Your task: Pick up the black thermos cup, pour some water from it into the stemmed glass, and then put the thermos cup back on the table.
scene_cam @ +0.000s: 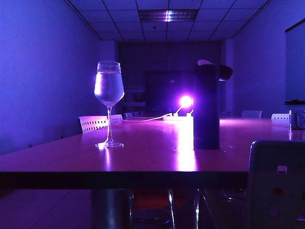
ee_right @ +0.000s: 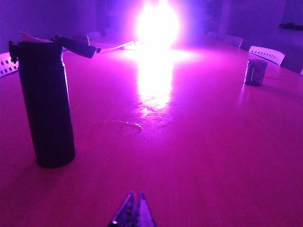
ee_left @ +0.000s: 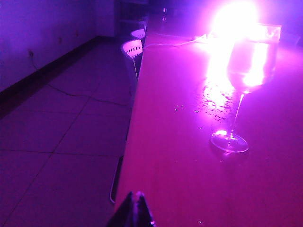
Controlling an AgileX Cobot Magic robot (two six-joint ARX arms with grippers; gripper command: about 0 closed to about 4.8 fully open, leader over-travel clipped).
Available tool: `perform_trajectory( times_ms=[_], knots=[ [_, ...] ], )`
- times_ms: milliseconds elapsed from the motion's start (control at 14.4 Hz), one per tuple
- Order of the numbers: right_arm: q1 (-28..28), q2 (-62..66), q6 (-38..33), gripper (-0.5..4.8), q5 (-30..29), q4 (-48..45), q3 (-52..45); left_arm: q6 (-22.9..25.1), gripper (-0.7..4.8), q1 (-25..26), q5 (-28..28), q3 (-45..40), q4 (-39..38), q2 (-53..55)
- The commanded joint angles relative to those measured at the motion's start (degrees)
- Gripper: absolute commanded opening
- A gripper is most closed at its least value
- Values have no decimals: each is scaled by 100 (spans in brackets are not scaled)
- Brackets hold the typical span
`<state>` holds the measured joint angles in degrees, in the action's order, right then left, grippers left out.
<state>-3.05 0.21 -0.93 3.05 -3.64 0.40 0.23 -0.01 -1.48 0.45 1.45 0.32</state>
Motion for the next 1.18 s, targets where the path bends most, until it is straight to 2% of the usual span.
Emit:
perform_trajectory(
  times_ms=[69, 416, 486, 555, 624, 694, 902, 1040, 1179],
  knots=[
    [2, -2, 9, -1, 22, -92, -13, 20, -5, -4, -26, -7, 81, 7],
    [2, -2, 11, -1, 22, -72, -13, 20, 2, -4, -24, -7, 83, 7],
    [2, -2, 9, 15, 24, -74, -2, -9, 58, -4, -26, -4, 94, 7],
    [2, -2, -35, 278, 24, -42, 48, -243, 231, -4, -26, 11, 114, 7],
    [2, -2, -98, 469, 26, 24, 140, -391, 397, -7, -26, 13, 186, 7],
    [0, -2, -98, 479, 17, 83, 286, -479, 479, -7, -111, 66, 280, 7],
    [0, 13, -96, 479, -199, 527, 1239, -518, 479, -9, -874, 774, 83, 7],
    [0, 415, -31, 479, -201, 726, 2083, -518, 479, -9, -918, 1532, -68, 160],
    [0, 1325, -31, 479, -802, 684, 2935, -520, 479, -11, -1298, 2098, 42, 890]
  ],
)
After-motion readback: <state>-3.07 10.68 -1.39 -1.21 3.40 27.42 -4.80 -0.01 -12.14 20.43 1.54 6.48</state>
